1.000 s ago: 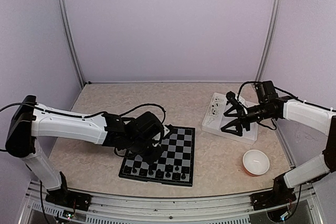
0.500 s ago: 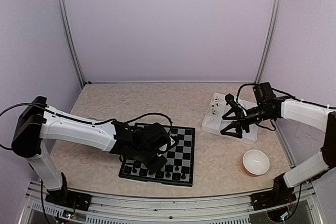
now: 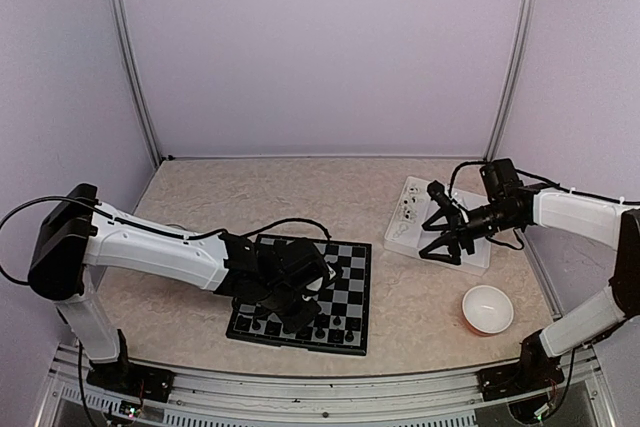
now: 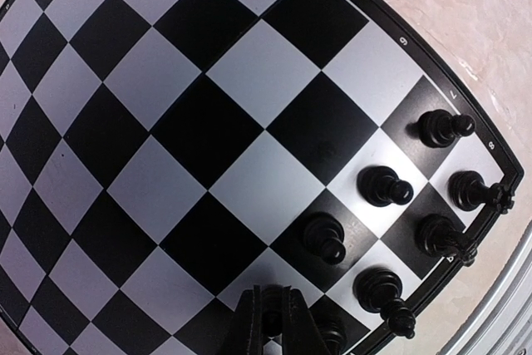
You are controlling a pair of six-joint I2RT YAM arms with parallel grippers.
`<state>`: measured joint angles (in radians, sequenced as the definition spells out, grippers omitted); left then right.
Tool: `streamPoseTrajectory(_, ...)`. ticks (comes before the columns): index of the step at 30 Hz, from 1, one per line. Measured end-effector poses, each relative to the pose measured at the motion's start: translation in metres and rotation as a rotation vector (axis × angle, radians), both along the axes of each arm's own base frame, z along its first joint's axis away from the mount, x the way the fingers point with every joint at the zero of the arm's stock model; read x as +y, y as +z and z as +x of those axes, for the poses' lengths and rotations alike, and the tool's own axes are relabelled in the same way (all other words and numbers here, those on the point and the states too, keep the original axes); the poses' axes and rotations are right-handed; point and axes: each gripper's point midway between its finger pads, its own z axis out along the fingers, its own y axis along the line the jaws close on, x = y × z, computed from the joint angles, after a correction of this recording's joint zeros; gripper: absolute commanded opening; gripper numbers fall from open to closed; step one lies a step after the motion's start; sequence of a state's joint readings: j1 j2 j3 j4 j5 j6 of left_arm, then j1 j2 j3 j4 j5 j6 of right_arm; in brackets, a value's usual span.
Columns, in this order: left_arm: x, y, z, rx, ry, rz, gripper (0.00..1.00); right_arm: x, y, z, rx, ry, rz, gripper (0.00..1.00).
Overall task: Set up the chess pieces on the board
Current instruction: Place the pawn on d7, then pick up the pawn from the storage box.
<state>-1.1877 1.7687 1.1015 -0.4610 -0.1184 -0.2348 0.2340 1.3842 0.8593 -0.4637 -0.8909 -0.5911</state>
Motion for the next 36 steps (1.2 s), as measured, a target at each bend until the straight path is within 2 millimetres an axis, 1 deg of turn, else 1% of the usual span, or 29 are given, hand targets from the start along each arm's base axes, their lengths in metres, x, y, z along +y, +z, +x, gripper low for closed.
streamPoseTrajectory(8, -0.002, 0.002, 0.000, -0.001, 0.003, -0.006, 0.16, 0.001, -0.002, -0.001, 0.005, 0.008, 0.000, 0.99)
streamPoseTrajectory(16, -0.005, 0.005, 0.001, -0.004, 0.008, -0.017, 0.18, 0.001, -0.002, -0.002, 0.010, 0.011, 0.003, 0.99)
streamPoseTrajectory(21, -0.005, 0.006, 0.002, -0.010, 0.011, -0.016, 0.26, 0.002, 0.004, 0.001, 0.006, 0.006, 0.003, 0.99)
streamPoseTrajectory(23, -0.005, 0.012, 0.004, -0.022, 0.016, -0.019, 0.30, 0.002, 0.010, 0.006, 0.002, -0.010, -0.004, 0.99)
streamPoseTrajectory(25, -0.010, 0.026, 0.009, -0.046, 0.021, -0.040, 0.35, 0.000, 0.019, 0.017, -0.018, -0.045, -0.022, 0.99)
streamPoseTrajectory(28, -0.021, 0.065, 0.023, -0.117, 0.038, -0.119, 0.38, -0.006, 0.039, 0.041, -0.080, -0.118, -0.065, 0.98)
streamPoseTrajectory(29, -0.024, 0.078, 0.028, -0.139, 0.046, -0.148, 0.38, -0.010, 0.047, 0.054, -0.114, -0.157, -0.090, 0.94)
streamPoseTrajectory(30, -0.028, 0.095, 0.036, -0.168, 0.060, -0.191, 0.38, -0.012, 0.051, 0.061, -0.131, -0.176, -0.102, 0.88)
streamPoseTrajectory(32, -0.035, 0.129, 0.055, -0.220, 0.098, -0.287, 0.38, -0.020, 0.056, 0.084, -0.162, -0.240, -0.159, 0.71)
streamPoseTrajectory(33, -0.036, 0.142, 0.063, -0.239, 0.116, -0.324, 0.38, -0.024, 0.055, 0.098, -0.161, -0.278, -0.197, 0.63)
streamPoseTrajectory(34, -0.037, 0.154, 0.072, -0.259, 0.135, -0.362, 0.38, -0.027, 0.053, 0.110, -0.166, -0.300, -0.228, 0.58)
streamPoseTrajectory(36, -0.036, 0.172, 0.089, -0.289, 0.174, -0.429, 0.38, -0.036, 0.040, 0.136, -0.145, -0.357, -0.310, 0.53)
